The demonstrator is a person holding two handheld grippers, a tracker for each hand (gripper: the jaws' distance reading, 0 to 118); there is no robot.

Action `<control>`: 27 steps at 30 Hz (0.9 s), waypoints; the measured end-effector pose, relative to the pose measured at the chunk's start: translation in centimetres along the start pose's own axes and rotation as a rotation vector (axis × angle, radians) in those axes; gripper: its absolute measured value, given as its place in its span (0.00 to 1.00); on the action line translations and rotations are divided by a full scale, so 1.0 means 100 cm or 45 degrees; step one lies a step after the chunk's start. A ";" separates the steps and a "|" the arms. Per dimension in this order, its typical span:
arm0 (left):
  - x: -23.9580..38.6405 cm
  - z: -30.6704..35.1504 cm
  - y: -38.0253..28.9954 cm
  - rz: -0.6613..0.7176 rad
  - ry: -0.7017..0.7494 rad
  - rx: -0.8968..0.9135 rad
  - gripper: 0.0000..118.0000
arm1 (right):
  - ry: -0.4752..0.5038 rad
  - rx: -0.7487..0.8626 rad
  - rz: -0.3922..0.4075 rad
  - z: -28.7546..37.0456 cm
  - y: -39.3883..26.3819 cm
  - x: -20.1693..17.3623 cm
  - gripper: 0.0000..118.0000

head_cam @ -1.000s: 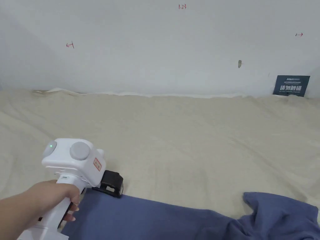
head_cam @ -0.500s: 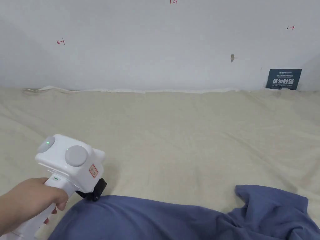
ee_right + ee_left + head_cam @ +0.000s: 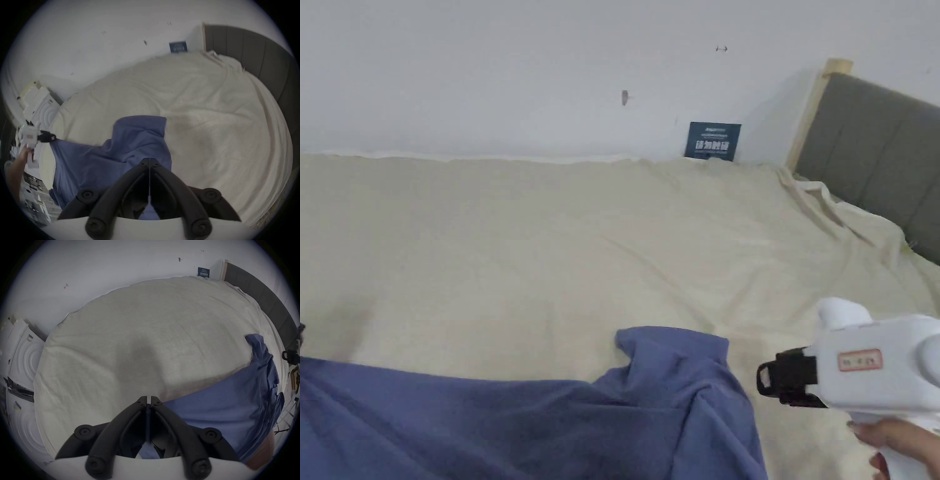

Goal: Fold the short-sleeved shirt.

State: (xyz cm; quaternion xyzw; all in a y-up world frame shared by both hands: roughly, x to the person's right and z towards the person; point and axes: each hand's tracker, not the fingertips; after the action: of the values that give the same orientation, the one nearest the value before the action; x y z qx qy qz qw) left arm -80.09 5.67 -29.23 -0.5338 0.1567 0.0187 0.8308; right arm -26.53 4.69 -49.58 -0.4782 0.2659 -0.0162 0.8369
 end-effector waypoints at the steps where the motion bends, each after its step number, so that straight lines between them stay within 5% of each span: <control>1: -0.001 0.001 -0.003 0.017 -0.016 -0.004 0.04 | -0.007 -0.053 -0.002 -0.010 0.008 0.001 0.18; 2: -0.002 0.002 -0.006 0.026 -0.019 -0.014 0.04 | -0.008 -0.139 -0.019 -0.022 0.016 0.001 0.50; 3: -0.003 0.002 -0.008 0.032 -0.020 -0.020 0.04 | -0.011 -0.245 -0.046 -0.035 0.020 0.002 0.94; 4: -0.005 0.001 -0.009 0.026 -0.008 -0.026 0.04 | -0.026 -0.297 -0.086 -0.045 0.020 0.003 0.98; 6: -0.010 0.002 -0.014 0.027 0.008 -0.028 0.04 | -0.029 -0.227 -0.140 -0.056 0.033 0.004 0.85; 9: -0.017 0.005 -0.020 0.108 -0.008 -0.023 0.04 | -0.032 -0.299 -0.236 -0.076 0.042 0.007 0.86; 13: -0.013 0.004 -0.024 0.101 -0.005 -0.036 0.04 | -0.051 -0.298 -0.214 -0.090 0.045 -0.001 0.83; 14: -0.011 0.002 -0.025 0.090 0.001 -0.045 0.04 | -0.061 -0.310 -0.198 -0.095 0.047 -0.003 0.76; 17: -0.008 -0.006 -0.025 0.079 0.003 -0.068 0.04 | -0.108 -0.354 -0.141 -0.104 0.040 -0.010 0.15; 18: -0.007 -0.008 -0.026 0.079 0.003 -0.071 0.04 | -0.122 -0.377 -0.133 -0.109 0.038 -0.009 0.04; 23: -0.002 -0.012 -0.028 0.106 -0.003 -0.085 0.04 | -0.130 -0.376 -0.173 -0.111 0.027 -0.006 0.02; 27: -0.005 -0.008 -0.032 0.135 -0.017 -0.093 0.04 | -0.023 -0.322 -0.041 -0.082 0.033 -0.007 0.02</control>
State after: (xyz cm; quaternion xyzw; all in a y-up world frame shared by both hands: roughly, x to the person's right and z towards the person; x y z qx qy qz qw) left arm -80.17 3.66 -26.58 -0.5544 0.1784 0.0721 0.8097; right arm -31.69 0.23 -55.22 -0.5841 0.2506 0.0081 0.7720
